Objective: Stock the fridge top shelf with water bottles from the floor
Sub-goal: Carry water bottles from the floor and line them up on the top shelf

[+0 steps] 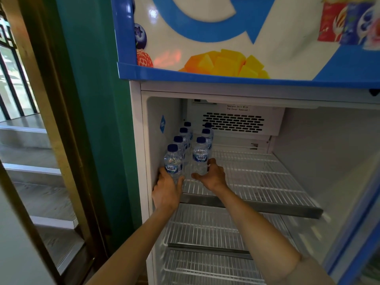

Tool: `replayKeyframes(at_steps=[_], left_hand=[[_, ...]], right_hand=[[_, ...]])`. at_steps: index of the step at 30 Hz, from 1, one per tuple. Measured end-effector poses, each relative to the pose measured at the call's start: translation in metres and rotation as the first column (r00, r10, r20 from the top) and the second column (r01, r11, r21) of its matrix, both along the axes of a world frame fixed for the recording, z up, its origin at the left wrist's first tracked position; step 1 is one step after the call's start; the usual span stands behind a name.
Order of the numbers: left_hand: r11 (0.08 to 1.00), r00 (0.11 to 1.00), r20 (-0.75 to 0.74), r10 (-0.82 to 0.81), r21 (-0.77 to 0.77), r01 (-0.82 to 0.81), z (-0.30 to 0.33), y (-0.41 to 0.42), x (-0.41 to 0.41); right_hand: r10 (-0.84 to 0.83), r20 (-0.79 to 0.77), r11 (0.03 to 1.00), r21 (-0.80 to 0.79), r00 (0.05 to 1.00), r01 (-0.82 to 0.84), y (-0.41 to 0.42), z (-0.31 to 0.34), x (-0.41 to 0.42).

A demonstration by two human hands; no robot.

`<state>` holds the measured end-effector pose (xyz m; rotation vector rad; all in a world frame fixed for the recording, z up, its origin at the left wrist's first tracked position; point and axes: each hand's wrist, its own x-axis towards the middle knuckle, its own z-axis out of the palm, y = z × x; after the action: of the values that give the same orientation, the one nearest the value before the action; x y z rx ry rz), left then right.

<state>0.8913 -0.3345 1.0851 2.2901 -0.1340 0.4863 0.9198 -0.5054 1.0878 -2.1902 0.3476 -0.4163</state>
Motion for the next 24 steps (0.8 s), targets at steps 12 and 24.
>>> replayKeyframes(at_steps=[12,24], left_hand=[[1.0,1.0,0.016,-0.015,0.008,0.015,-0.003,0.0,0.002],[1.0,0.999,0.021,-0.024,-0.009,0.024,-0.003,0.001,0.002]], right_hand=[[-0.037,0.032,0.999,-0.002,0.999,0.037,0.002,-0.001,-0.005],[-0.08,0.101,0.992,0.107,0.992,0.069,-0.004,0.0,-0.012]])
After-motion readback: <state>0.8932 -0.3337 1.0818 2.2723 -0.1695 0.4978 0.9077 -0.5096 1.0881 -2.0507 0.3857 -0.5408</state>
